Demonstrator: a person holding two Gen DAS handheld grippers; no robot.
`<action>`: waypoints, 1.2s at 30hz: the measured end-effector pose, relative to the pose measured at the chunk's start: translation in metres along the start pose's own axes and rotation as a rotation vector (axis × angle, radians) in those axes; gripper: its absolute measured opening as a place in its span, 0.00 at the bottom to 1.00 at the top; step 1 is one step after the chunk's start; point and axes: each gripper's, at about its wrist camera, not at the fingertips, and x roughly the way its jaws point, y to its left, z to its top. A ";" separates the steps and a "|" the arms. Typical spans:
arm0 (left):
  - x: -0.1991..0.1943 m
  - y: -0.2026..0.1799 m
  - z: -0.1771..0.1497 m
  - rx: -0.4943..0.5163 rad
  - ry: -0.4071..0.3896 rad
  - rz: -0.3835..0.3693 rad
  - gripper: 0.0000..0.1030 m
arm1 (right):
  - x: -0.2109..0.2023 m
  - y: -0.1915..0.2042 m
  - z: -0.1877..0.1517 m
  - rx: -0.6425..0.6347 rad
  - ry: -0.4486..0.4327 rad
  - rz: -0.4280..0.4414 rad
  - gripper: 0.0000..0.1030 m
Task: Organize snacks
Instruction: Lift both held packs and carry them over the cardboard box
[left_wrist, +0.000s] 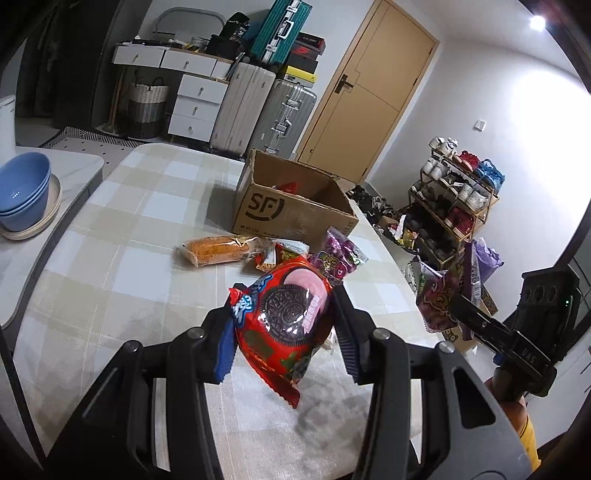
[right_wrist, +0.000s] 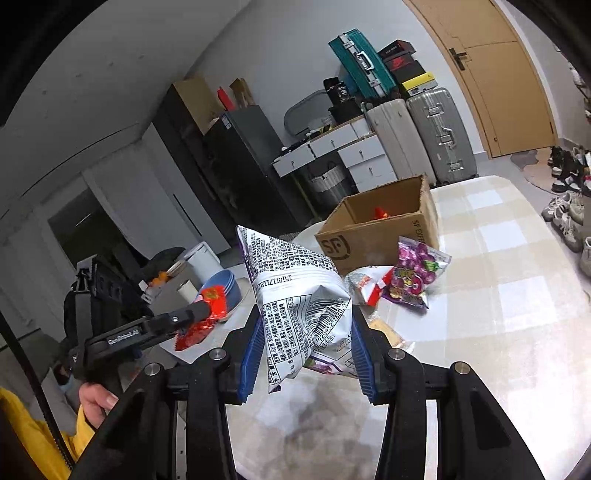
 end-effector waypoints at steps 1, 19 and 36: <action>-0.003 -0.001 -0.001 -0.001 0.001 -0.004 0.42 | -0.002 -0.001 -0.001 0.004 -0.002 -0.006 0.43; 0.023 -0.014 0.003 0.014 0.062 -0.011 0.42 | 0.011 -0.033 -0.006 0.081 0.007 0.009 0.43; 0.084 -0.015 0.071 -0.004 0.049 0.010 0.42 | 0.046 -0.027 0.082 0.017 -0.032 0.077 0.43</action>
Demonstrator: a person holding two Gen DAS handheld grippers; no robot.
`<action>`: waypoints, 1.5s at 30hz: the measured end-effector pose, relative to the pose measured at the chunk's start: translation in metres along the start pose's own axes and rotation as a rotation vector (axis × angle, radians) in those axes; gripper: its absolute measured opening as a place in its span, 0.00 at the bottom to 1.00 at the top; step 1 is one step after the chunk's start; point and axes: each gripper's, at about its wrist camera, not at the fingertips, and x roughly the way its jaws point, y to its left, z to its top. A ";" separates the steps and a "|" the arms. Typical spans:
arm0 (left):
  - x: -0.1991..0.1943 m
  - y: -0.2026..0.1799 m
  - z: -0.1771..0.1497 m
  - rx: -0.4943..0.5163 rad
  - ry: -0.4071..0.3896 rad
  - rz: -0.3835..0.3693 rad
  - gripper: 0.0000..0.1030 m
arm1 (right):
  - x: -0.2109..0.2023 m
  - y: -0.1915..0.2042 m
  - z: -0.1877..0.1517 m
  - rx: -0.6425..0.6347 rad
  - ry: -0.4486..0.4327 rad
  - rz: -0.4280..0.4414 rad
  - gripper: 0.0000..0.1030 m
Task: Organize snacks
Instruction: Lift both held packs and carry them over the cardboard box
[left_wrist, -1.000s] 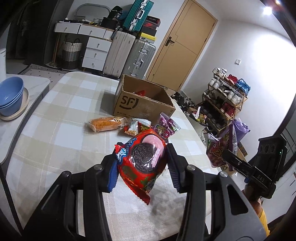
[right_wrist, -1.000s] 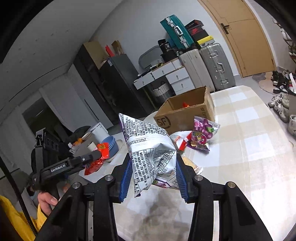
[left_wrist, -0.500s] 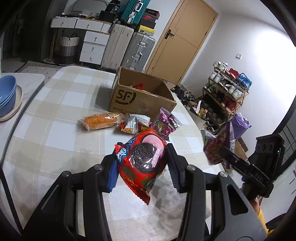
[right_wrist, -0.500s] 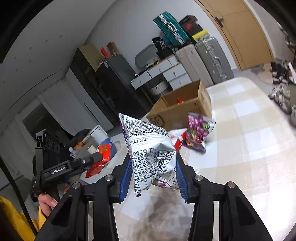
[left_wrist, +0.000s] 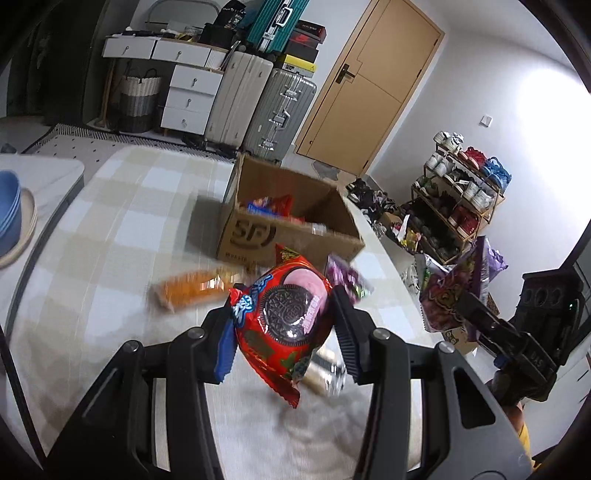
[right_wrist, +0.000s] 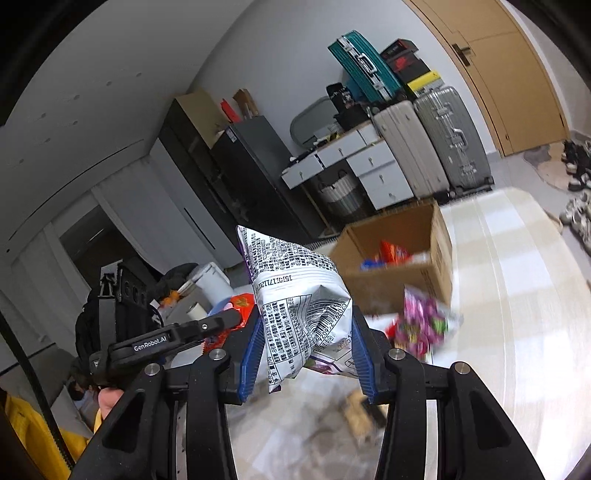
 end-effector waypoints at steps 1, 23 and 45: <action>0.003 -0.001 0.009 0.008 -0.007 -0.001 0.42 | 0.004 0.000 0.010 -0.002 -0.002 0.009 0.43; 0.146 -0.020 0.168 0.095 0.032 0.065 0.42 | 0.144 -0.063 0.123 0.044 0.139 -0.044 0.43; 0.241 -0.020 0.165 0.138 0.136 0.104 0.42 | 0.181 -0.103 0.108 0.095 0.205 -0.082 0.43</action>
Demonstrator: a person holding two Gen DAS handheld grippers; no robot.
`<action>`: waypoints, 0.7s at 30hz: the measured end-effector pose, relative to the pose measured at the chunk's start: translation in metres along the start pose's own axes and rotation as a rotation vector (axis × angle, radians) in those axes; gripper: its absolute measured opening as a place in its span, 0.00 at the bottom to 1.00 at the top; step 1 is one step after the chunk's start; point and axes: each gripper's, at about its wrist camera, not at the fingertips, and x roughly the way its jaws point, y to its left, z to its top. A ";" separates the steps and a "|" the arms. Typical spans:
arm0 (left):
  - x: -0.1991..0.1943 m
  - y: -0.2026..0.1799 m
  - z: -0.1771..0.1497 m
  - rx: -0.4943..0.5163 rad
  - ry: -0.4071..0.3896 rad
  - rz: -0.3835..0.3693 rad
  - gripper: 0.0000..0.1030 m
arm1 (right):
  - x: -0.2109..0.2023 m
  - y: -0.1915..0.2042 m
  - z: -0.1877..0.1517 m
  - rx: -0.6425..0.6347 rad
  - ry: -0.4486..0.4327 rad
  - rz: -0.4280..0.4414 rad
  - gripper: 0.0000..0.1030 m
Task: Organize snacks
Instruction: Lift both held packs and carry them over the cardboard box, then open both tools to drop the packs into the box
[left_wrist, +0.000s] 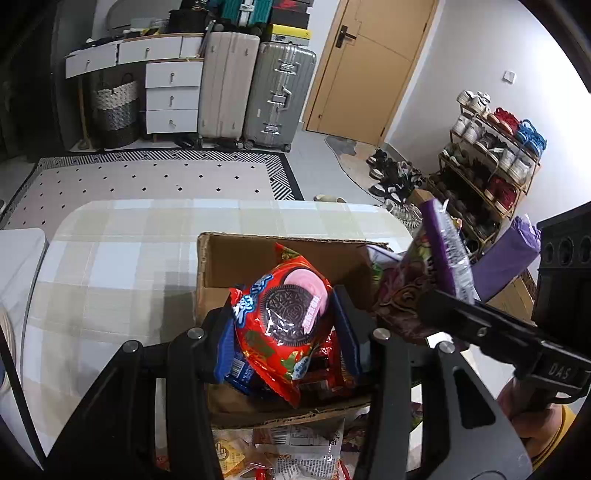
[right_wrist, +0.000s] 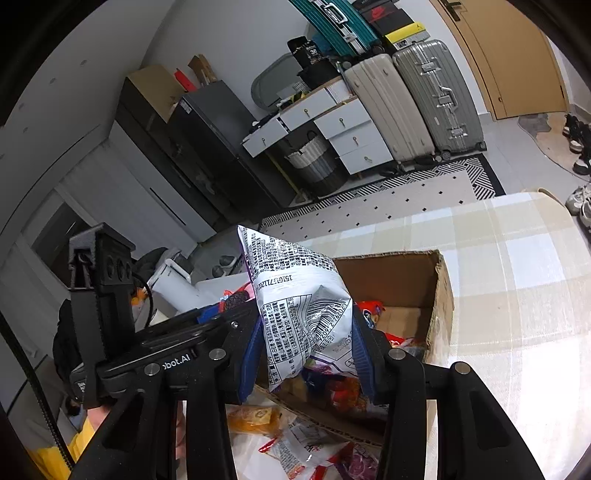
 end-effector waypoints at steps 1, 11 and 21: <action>0.001 -0.001 0.001 0.004 0.003 0.005 0.42 | 0.001 0.000 0.000 0.001 0.001 -0.005 0.43; 0.003 -0.009 -0.005 0.053 0.009 -0.021 0.42 | 0.008 -0.001 -0.002 -0.004 0.025 -0.047 0.43; -0.012 0.003 -0.012 0.017 -0.002 -0.021 0.43 | 0.017 0.007 -0.010 -0.096 0.070 -0.171 0.44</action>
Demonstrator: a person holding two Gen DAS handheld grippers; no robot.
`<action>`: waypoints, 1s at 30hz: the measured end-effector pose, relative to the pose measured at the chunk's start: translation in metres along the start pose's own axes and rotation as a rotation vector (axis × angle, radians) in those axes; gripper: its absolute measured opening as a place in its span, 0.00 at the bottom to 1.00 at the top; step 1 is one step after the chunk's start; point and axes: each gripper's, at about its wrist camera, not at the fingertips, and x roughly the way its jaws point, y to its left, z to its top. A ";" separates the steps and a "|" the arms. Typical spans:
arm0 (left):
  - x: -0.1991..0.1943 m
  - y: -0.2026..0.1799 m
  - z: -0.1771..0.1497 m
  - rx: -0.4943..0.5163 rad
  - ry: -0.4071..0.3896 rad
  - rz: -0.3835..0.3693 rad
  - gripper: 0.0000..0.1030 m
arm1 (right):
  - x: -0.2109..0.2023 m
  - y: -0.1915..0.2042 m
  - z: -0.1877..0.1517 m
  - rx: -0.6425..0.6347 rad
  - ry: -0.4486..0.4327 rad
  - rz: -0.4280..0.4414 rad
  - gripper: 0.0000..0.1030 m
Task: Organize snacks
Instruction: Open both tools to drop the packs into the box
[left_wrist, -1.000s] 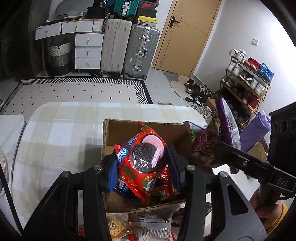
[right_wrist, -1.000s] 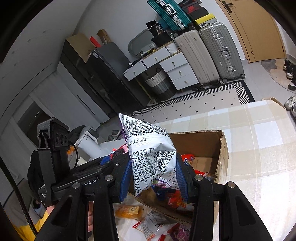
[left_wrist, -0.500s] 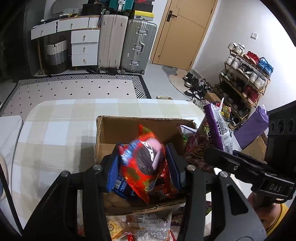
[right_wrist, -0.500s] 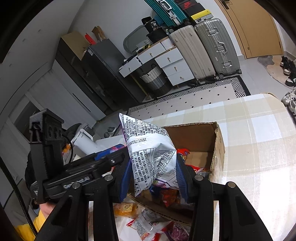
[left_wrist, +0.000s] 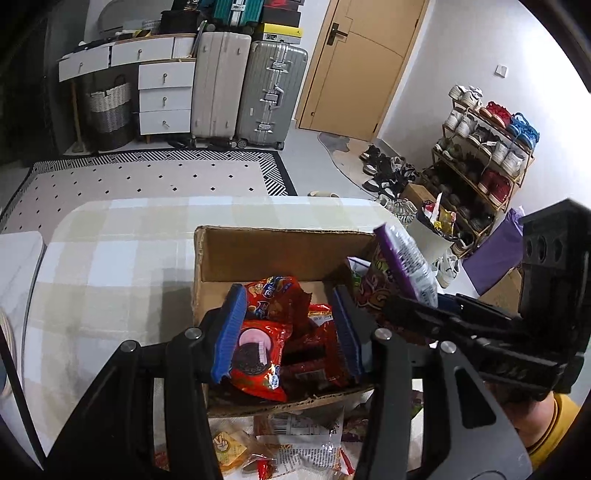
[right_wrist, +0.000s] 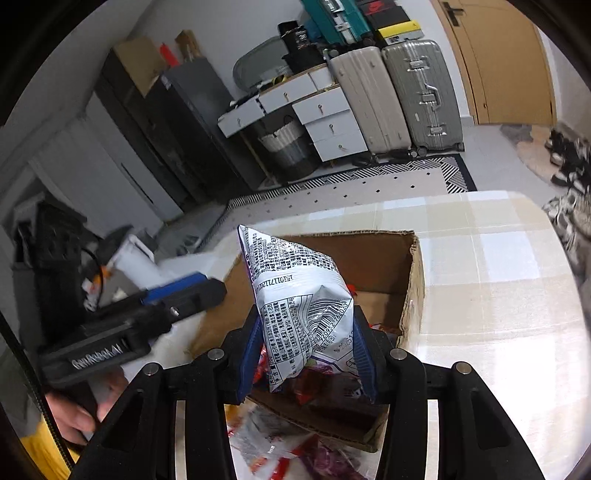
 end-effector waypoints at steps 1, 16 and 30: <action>-0.002 0.001 0.000 0.000 0.000 0.001 0.43 | 0.001 0.000 -0.001 -0.006 0.004 -0.011 0.44; -0.037 0.004 -0.009 0.003 0.010 0.009 0.47 | -0.004 0.009 -0.006 0.001 0.016 -0.039 0.53; -0.100 -0.019 -0.021 0.040 -0.032 0.026 0.48 | -0.072 0.039 -0.013 -0.020 -0.107 0.004 0.55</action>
